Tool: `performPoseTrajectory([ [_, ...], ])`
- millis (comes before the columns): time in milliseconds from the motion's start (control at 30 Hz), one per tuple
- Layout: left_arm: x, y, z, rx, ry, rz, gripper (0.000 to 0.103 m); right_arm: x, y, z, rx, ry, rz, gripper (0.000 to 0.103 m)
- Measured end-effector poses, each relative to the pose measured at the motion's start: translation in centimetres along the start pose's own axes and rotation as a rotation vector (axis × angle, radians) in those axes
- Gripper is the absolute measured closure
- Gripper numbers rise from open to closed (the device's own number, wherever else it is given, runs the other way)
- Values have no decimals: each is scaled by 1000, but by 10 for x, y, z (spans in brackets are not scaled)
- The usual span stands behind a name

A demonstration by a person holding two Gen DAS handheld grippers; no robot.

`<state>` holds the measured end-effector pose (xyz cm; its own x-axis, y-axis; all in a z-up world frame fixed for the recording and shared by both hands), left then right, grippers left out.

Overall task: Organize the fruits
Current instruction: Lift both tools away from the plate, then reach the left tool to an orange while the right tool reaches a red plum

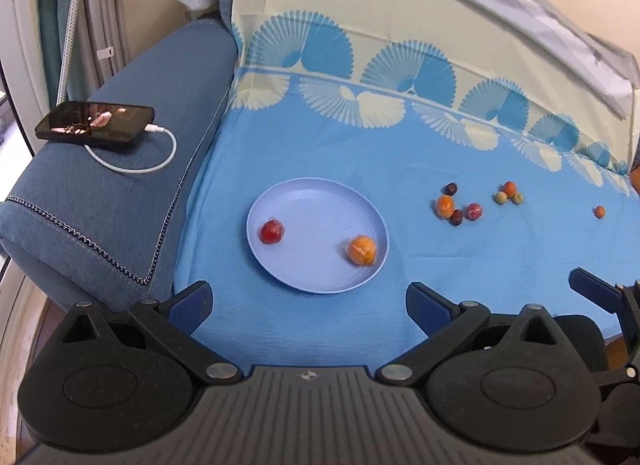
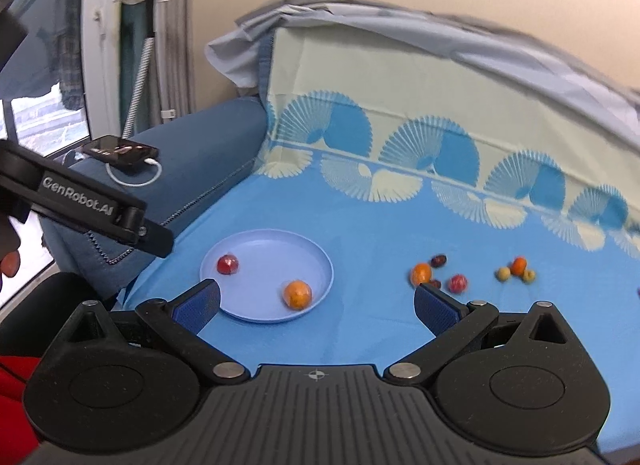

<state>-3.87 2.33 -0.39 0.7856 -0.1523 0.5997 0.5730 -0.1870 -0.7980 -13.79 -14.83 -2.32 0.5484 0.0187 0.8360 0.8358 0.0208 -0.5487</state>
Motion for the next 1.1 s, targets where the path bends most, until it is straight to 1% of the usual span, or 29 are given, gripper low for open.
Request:
performPoseTrajectory([
  [133,8,15,-8,16,12,23,0,-5,11,-18,-24,82,22,0],
  [233,19,31,-23,23,28,47,0,-9,20,-41,-70,162,32,0],
  [333,34,53,-43,-11,44,89,0,-12,32,-69,-134,230,38,0],
  [433,51,79,-71,-47,76,118,0,-17,45,-95,-211,248,44,0],
  [533,71,112,-100,-49,130,146,0,-24,63,-120,-267,253,55,1],
  [600,86,137,-119,-45,159,164,0,-28,80,-139,-294,275,70,1],
  [733,116,196,-160,-93,174,214,0,-32,120,-176,-347,316,90,1],
  [833,131,243,-185,-103,173,266,0,-33,155,-197,-383,295,99,1],
  [900,136,272,-201,-125,185,296,0,-35,183,-210,-401,268,100,1],
  [1000,137,308,-217,-135,205,338,0,-39,223,-224,-381,239,132,1],
  [1100,137,339,-223,-102,230,366,0,-42,261,-231,-336,227,173,1],
])
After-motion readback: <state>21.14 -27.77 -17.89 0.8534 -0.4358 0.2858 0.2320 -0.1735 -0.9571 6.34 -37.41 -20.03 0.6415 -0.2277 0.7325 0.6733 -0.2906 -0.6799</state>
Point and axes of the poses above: each gripper's, at about its wrist camera, not at the fingertips, and y roughly the way its jaws point, z to its left, x to its top, the point moved 4 cm from there along y, roughly the way its jaws point, and after that the axes turned 3 degrees about z, right-handed, at the moved point
